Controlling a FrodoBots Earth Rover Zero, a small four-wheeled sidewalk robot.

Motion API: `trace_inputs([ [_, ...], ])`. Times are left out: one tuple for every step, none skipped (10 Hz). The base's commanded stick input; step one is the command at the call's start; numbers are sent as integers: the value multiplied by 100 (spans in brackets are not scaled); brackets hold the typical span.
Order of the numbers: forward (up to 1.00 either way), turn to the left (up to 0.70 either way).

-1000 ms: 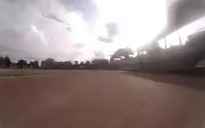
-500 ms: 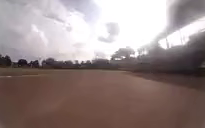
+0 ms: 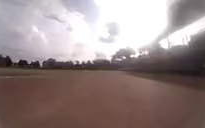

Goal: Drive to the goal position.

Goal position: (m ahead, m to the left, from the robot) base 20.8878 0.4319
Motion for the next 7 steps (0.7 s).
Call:
trace_inputs([
  [70,0],
  [70,0],
  [70,0],
  [70,0],
  [70,0],
  [70,0],
  [70,0],
])
